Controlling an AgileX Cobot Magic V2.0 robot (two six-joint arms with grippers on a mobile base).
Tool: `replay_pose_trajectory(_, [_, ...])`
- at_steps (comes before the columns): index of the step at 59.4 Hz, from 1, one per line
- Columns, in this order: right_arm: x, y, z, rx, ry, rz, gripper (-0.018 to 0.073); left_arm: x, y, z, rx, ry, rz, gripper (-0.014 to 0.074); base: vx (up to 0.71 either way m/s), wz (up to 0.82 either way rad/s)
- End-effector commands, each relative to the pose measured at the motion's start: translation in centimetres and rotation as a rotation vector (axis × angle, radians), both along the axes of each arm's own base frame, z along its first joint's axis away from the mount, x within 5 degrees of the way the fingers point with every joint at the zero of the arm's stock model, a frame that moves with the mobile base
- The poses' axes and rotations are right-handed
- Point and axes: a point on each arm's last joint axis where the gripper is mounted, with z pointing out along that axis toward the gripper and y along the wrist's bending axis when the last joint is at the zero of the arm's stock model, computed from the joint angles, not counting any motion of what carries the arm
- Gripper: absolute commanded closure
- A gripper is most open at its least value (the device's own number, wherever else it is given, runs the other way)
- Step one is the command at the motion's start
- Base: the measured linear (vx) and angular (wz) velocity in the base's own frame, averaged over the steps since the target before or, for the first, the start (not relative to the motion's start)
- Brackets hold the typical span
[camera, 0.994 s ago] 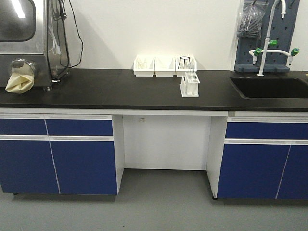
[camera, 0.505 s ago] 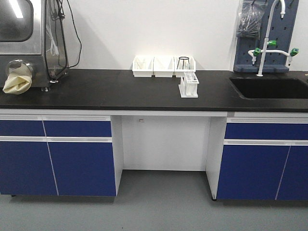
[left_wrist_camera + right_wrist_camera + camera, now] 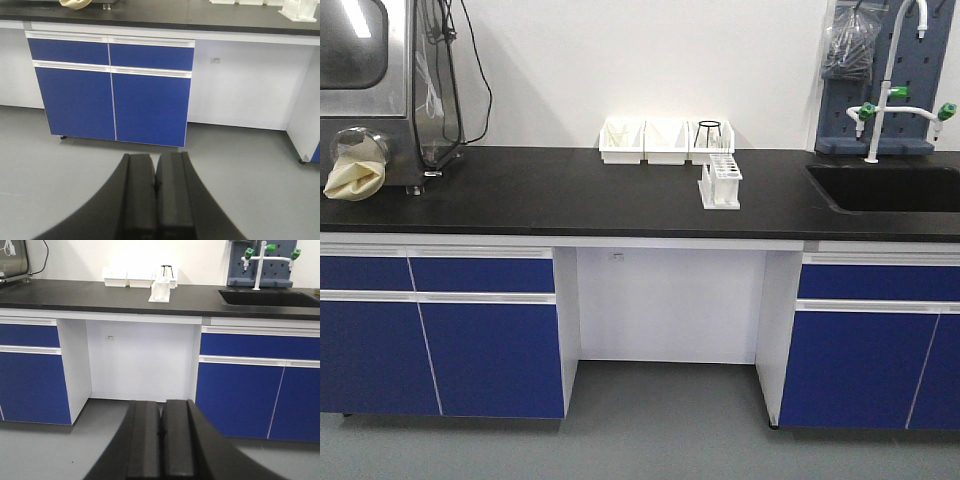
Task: Flip and reinsert test tube from rack
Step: 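Drive the base toward the white test-tube rack on the bench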
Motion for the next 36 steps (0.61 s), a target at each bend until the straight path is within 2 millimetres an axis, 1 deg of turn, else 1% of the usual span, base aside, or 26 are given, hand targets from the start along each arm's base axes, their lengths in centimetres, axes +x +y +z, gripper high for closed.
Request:
replay_pose_trajectory(1, [-0.03, 0.02, 0.72, -0.006, -0.087, 0.0, 0.0572, 0.08, -0.08, 0.84, 0.003, -0.098, -0.011, 0.0603, 0.11, 0.06])
replay_pose_trajectory(15, [-0.03, 0.01, 0.7, -0.006, -0.084, 0.0, 0.0572, 0.08, -0.08, 0.84, 0.003, -0.098, -0.011, 0.0603, 0.1, 0.0])
replay_pose_trajectory(36, [-0.03, 0.01, 0.7, -0.006, -0.084, 0.0, 0.0572, 0.08, -0.08, 0.84, 0.003, -0.098, -0.011, 0.0603, 0.08, -0.14])
